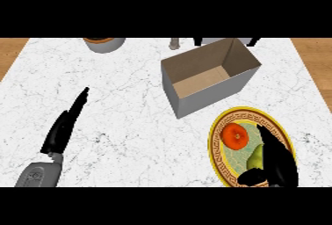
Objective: Pick the pear from the plate and place it in the cardboard box
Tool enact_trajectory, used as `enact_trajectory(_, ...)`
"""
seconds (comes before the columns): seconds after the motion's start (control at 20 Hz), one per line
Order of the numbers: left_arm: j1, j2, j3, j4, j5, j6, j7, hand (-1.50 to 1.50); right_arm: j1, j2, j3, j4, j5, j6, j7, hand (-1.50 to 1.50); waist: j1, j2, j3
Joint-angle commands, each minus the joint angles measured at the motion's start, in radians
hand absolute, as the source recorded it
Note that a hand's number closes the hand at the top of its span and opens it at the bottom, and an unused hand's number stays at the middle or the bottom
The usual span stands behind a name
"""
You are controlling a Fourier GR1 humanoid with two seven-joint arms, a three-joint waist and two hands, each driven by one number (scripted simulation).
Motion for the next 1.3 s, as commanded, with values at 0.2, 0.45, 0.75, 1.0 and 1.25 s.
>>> enact_trajectory(0.2,0.019,-0.023,-0.017,-0.013,-0.029,0.007,-0.003,0.0,-0.019,-0.027,0.054,0.103,0.181,-0.15,-0.044,1.5,0.003,0.007,0.01)
enact_trajectory(0.45,-0.049,-0.034,0.004,0.062,-0.029,0.009,0.003,0.0,-0.014,-0.056,0.027,0.128,0.232,-0.25,-0.077,1.5,-0.003,0.008,0.01)
enact_trajectory(0.75,-0.016,0.006,0.033,0.0,-0.003,-0.039,0.005,0.0,-0.021,-0.078,-0.023,0.092,0.271,-0.283,-0.043,1.5,0.0,0.007,0.01)
enact_trajectory(1.0,-0.065,-0.027,-0.029,-0.012,-0.029,-0.04,0.0,0.0,-0.413,0.091,0.021,0.228,0.342,-0.029,0.412,1.5,0.126,0.047,0.008)
enact_trajectory(1.25,-0.086,-0.057,-0.069,-0.01,-0.036,-0.054,0.002,0.0,-0.636,0.093,-0.024,0.328,0.368,0.052,0.613,1.5,0.187,0.057,0.006)
